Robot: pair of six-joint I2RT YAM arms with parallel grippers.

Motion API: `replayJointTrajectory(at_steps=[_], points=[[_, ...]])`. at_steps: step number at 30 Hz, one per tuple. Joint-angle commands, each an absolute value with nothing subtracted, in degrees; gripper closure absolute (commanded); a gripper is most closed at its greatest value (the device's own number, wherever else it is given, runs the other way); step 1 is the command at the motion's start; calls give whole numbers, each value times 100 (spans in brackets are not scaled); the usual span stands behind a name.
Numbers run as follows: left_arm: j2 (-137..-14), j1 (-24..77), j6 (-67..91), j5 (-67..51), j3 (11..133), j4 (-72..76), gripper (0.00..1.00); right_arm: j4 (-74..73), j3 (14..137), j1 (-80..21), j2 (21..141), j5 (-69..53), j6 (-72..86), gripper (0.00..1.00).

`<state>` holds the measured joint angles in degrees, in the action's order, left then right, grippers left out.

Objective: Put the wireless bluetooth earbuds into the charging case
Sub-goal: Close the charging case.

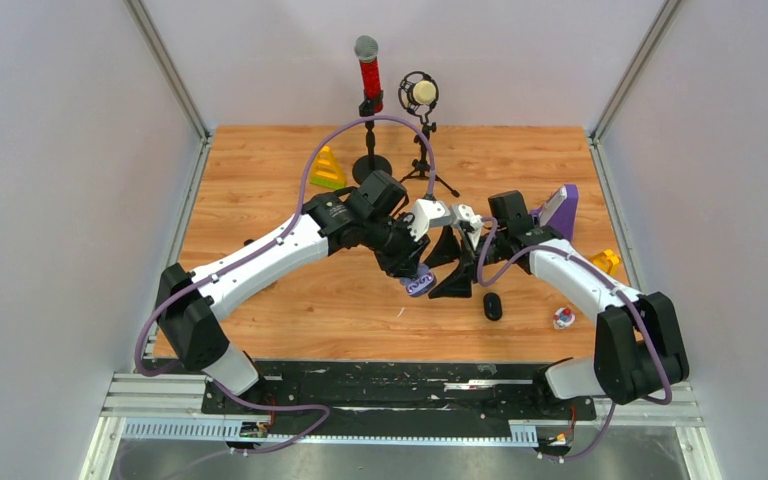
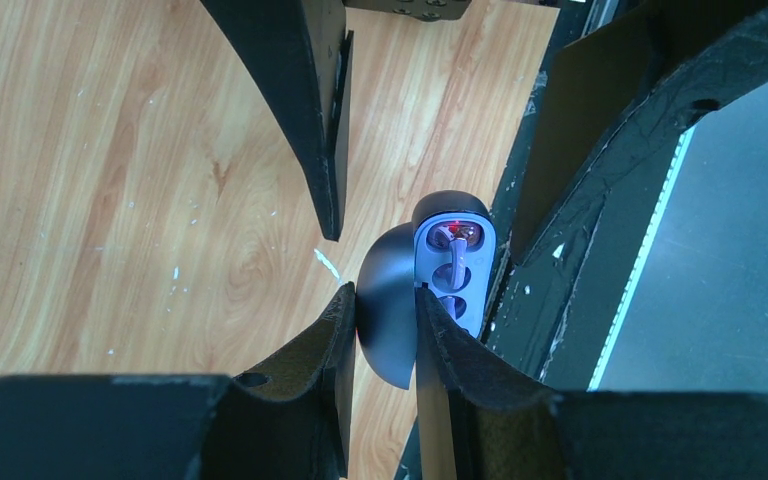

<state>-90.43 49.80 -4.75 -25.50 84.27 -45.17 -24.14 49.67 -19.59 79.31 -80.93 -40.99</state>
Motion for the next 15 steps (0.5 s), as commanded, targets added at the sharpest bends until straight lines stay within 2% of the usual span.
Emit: replayJointTrajectory(at_steps=[1,15], points=[[-9039,5002,-536,-2712,8543,-4434,99,-2335,5059,-2081,7818,-8277,-4168,32],[-9059,5006,-510,-2634,8525,-4414,97,-2330,5177,-2122,7931,-8222,-3993,64]])
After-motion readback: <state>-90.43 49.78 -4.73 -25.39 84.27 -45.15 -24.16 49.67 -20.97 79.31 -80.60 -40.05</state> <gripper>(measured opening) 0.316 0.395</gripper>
